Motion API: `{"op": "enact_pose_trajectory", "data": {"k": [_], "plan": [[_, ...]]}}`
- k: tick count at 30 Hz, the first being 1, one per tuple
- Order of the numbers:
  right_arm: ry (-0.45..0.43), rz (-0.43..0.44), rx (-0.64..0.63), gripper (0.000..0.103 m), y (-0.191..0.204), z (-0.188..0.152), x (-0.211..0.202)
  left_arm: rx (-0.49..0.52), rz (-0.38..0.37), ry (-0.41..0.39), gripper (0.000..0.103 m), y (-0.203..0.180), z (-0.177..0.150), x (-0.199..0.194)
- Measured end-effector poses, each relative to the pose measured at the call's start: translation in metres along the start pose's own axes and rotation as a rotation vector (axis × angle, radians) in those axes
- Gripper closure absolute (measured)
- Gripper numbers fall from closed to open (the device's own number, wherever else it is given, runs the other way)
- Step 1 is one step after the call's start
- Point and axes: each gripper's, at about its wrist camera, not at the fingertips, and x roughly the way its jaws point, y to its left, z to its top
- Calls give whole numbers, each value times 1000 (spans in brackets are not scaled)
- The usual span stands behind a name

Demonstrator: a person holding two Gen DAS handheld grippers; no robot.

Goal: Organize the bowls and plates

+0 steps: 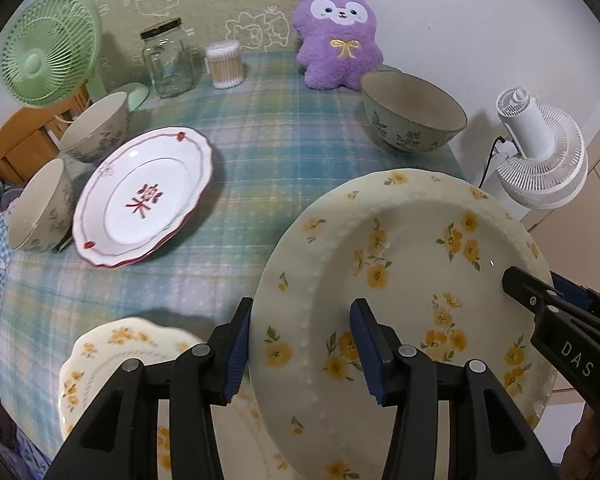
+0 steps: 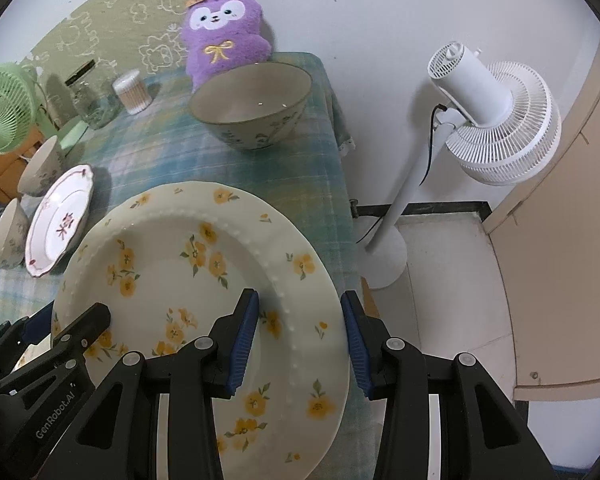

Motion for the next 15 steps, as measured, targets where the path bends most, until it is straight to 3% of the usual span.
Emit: {"op": "enact_pose_trajectory", "data": {"k": [15], "plan": [[-8, -8, -13, 57, 55, -44, -37, -12, -4, -32, 54, 53, -31, -35]]}}
